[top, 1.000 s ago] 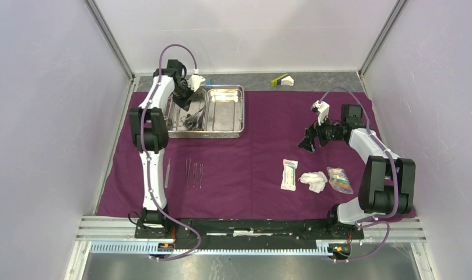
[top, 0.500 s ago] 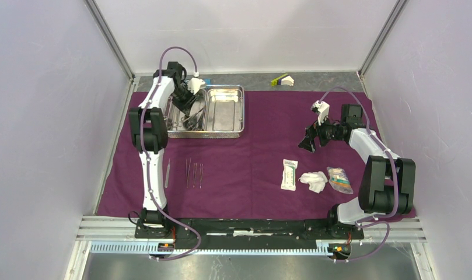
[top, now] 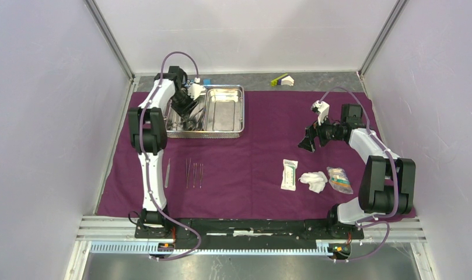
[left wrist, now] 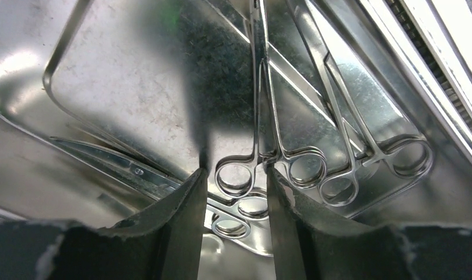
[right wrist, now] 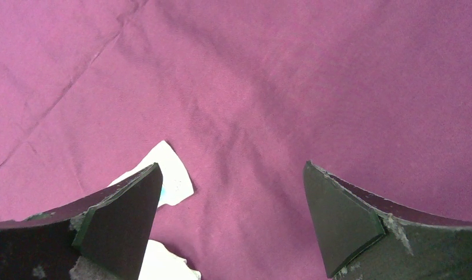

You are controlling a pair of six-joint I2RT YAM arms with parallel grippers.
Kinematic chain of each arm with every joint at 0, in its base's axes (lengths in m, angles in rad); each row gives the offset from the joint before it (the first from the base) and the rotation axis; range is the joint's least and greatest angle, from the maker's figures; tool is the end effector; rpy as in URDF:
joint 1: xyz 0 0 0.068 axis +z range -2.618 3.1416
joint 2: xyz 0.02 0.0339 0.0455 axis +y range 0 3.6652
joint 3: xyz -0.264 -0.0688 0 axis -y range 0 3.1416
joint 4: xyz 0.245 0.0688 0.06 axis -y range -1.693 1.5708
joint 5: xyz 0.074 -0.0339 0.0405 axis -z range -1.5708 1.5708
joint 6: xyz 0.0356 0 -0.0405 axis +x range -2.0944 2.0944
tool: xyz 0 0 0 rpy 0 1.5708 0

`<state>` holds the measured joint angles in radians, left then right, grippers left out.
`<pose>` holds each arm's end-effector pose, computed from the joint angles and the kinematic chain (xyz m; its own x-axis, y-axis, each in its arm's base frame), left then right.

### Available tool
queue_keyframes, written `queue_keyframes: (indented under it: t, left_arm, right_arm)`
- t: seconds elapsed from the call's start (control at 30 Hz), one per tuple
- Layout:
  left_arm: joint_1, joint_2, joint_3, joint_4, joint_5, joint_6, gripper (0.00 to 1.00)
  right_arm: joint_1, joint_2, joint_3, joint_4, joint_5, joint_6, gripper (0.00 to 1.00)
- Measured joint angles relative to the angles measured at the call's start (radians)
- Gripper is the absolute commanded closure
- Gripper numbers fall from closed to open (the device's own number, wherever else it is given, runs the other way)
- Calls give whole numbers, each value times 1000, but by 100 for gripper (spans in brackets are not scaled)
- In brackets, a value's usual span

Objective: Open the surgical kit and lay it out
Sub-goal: Pick up the medical item from the container.

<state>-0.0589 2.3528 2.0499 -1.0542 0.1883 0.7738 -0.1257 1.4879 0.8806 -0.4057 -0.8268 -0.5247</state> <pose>0.4797 -0.0350 0.1785 -0.6297 0.7248 -0.2795 0.7515 0.6595 0.0174 0.2865 -0.0098 0.2028 -0.5775 -0.2690 -0.7708 -0.6826 0.6770 0.2751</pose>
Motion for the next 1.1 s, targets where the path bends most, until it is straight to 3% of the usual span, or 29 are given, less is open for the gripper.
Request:
queue_keyframes:
  t: [0.1, 0.3, 0.57, 1.1]
  left_arm:
    - [-5, -19, -36, 22, -14, 2, 54]
    - [-11, -54, -99, 69, -38, 4, 78]
    - [-15, -56, -103, 100, -57, 7, 93]
    - [-15, -62, -42, 102, -46, 11, 97]
  right_arm:
    - [0, 0, 0, 0, -3, 0, 2]
    - [0, 0, 0, 0, -3, 0, 2]
    - [0, 0, 0, 0, -4, 0, 2]
    - [0, 9, 0, 0, -8, 0, 2]
